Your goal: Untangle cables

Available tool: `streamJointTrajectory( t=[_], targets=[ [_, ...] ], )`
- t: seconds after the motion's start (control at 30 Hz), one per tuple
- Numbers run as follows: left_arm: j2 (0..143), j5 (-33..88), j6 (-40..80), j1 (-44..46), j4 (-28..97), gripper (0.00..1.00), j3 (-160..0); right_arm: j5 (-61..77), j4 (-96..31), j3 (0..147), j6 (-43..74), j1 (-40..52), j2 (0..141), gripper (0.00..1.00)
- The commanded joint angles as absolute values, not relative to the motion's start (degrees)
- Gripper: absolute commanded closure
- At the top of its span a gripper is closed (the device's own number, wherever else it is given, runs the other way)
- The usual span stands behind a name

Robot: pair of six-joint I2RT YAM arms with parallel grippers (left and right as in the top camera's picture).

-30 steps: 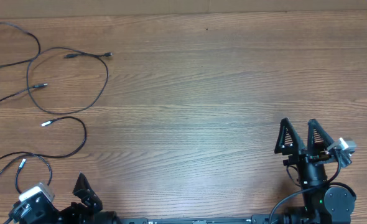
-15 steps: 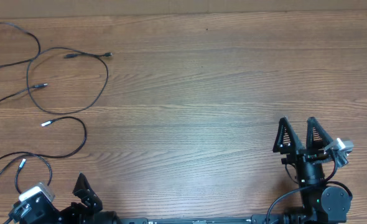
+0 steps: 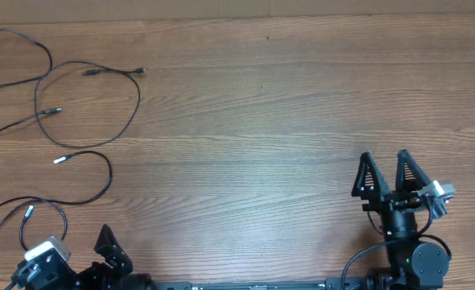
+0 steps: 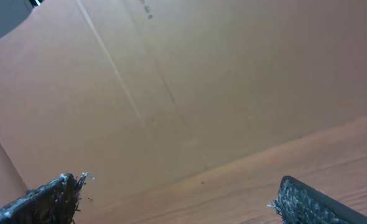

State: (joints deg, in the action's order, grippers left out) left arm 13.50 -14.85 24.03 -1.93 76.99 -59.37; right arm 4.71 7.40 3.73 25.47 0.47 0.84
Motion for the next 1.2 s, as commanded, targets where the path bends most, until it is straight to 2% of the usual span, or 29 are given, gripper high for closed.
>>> streamJointTrajectory(
  t=[0.0,0.13,0.4,0.87,1.17],
  targets=[
    [12.9,-15.6,24.9,-2.3,76.9,0.0,-59.4,5.3,8.6,2.3,24.9,0.6,0.2,0.0],
    [12.9,-15.6,24.9,-2.3,76.9,0.01,-59.4,5.3,10.2,0.5,24.9,0.6,0.2,0.0],
    [12.9,-15.6,24.9,-2.3,76.9,0.0,-59.4,7.9,9.4,0.4,17.3,0.6,0.2,0.0],
    [12.9,-15.6,24.9,-2.3,76.9,0.0,-59.4,7.6,-4.3,0.4,9.3,0.6,0.2,0.0],
    [12.9,-15.6,24.9,-2.3,76.9,0.01,-59.4,6.4,-4.4,0.4,6.9,0.6,0.2,0.0]
  ],
)
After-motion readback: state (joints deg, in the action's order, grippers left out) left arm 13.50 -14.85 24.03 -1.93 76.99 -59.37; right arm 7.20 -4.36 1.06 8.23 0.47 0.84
